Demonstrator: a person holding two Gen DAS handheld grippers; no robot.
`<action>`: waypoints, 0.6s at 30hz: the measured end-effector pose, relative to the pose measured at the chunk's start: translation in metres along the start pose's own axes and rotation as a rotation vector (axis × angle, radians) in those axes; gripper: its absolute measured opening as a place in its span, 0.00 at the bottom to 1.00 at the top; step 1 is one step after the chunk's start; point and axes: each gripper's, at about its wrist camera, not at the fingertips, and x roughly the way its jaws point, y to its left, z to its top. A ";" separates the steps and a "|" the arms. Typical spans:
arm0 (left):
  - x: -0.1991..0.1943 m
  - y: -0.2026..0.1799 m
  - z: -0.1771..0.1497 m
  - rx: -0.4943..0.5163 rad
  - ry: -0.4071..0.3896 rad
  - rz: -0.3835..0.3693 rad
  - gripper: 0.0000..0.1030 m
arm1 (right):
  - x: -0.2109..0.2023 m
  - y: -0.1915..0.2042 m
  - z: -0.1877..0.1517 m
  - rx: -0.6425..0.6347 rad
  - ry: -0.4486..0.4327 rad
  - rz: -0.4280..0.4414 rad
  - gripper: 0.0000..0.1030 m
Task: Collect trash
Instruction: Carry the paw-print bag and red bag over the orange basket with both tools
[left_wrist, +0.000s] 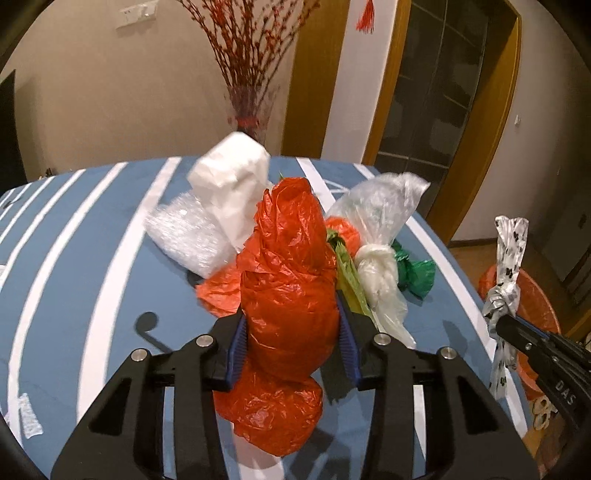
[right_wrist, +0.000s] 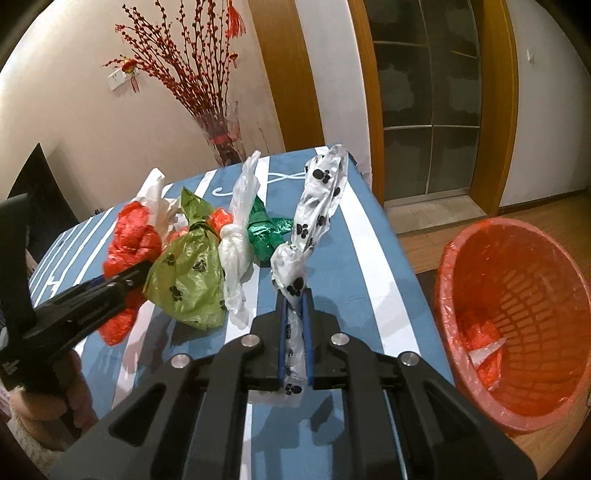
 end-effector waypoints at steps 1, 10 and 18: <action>-0.005 0.001 0.001 -0.003 -0.008 0.001 0.41 | -0.004 0.000 0.000 0.000 -0.005 0.001 0.09; -0.046 -0.011 0.013 -0.007 -0.080 -0.022 0.41 | -0.036 -0.004 -0.003 0.000 -0.054 0.000 0.09; -0.057 -0.057 0.016 0.045 -0.087 -0.121 0.41 | -0.061 -0.028 -0.007 0.027 -0.093 -0.036 0.09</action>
